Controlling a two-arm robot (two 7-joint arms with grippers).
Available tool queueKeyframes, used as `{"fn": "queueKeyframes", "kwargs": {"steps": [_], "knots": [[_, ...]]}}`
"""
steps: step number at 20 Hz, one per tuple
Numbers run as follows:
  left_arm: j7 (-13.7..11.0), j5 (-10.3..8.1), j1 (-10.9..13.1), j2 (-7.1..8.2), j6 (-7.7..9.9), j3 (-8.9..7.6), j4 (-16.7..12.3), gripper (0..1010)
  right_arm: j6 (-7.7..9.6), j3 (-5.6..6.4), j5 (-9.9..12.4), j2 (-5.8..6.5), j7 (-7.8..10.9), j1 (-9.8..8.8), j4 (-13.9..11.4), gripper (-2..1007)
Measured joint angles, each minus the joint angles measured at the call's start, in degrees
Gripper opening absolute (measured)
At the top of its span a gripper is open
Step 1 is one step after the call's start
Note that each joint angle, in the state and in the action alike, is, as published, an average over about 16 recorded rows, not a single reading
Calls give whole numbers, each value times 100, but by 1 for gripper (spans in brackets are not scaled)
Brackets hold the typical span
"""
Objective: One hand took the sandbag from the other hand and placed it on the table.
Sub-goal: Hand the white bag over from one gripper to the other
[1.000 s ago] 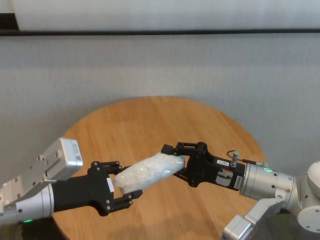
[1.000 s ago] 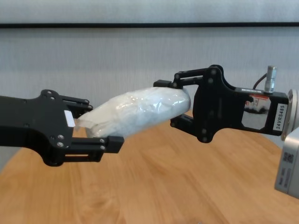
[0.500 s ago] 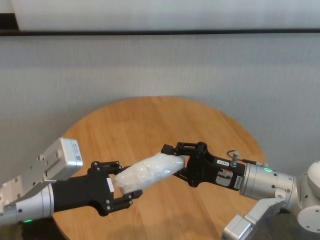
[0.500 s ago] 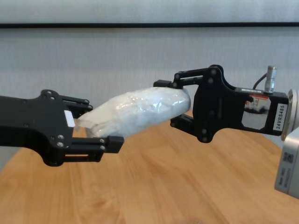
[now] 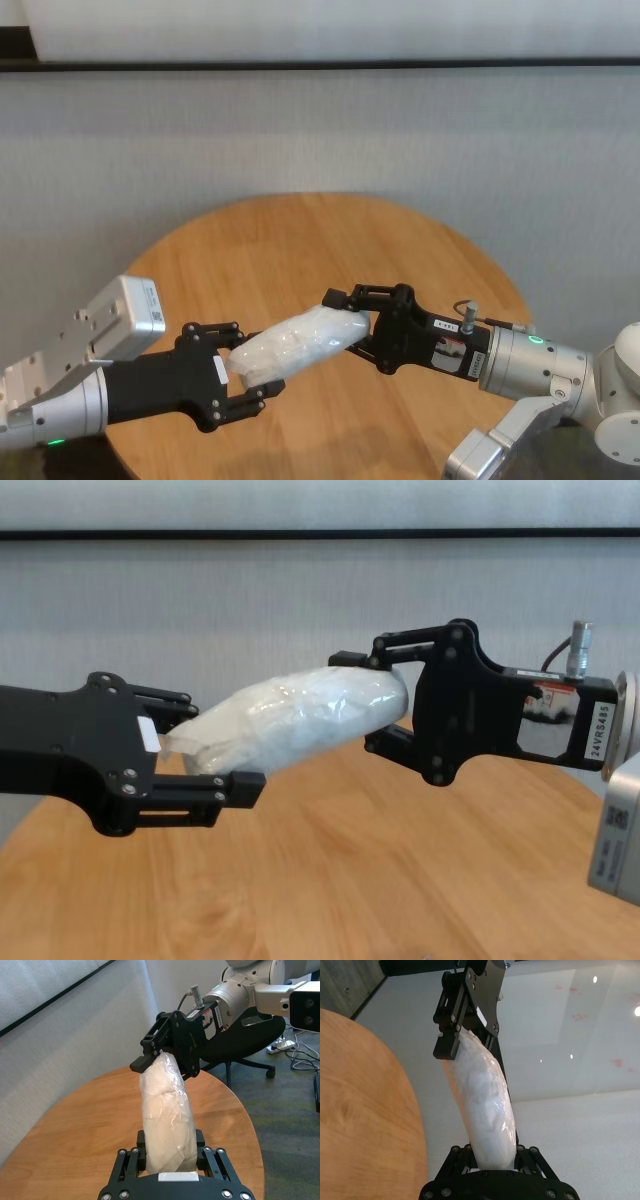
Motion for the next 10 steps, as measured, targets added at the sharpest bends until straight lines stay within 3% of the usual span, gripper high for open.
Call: {"fn": "queueKeyframes", "kwargs": {"steps": [10], "knots": [[0, 0, 0, 0, 0, 0, 0, 572, 0, 0, 0, 0, 0, 0, 0, 307]]}}
